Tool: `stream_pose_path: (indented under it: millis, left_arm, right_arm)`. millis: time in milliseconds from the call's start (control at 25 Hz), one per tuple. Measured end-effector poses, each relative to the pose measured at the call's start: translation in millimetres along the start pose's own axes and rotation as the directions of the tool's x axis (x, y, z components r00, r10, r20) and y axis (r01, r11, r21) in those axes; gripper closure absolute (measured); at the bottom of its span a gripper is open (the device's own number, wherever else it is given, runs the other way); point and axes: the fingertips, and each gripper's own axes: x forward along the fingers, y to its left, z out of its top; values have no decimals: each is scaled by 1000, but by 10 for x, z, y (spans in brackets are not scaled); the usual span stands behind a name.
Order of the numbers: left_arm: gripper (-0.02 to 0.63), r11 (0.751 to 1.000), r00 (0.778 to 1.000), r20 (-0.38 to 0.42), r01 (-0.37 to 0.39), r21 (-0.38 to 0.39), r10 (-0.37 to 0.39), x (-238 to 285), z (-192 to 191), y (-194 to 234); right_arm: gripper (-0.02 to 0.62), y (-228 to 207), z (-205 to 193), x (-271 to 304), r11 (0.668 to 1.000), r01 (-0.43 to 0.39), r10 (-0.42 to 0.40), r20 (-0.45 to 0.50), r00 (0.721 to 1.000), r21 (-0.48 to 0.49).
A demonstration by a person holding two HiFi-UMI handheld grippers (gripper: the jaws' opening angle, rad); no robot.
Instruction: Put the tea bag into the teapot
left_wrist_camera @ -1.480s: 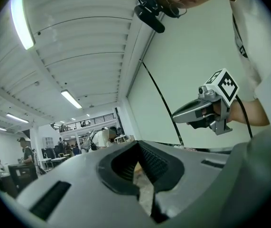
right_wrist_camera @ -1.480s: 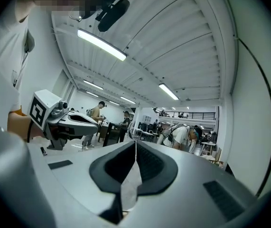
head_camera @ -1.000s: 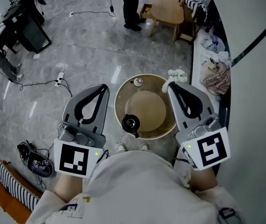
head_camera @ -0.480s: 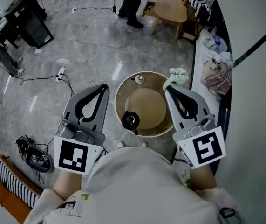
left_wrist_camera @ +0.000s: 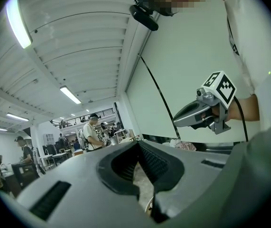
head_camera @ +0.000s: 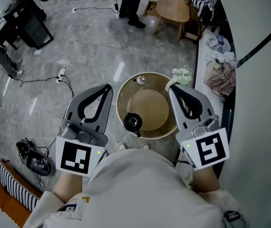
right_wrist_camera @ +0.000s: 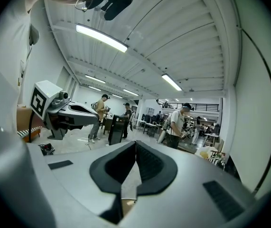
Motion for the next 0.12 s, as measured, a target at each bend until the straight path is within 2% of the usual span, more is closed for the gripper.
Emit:
stream_pose_path:
  millis: [120]
  left_arm:
    - [598, 1000, 1000, 6, 5, 4, -5, 13, 9, -10]
  right_arm:
    - [586, -3, -8, -1, 1000, 1, -1, 1, 1000, -3]
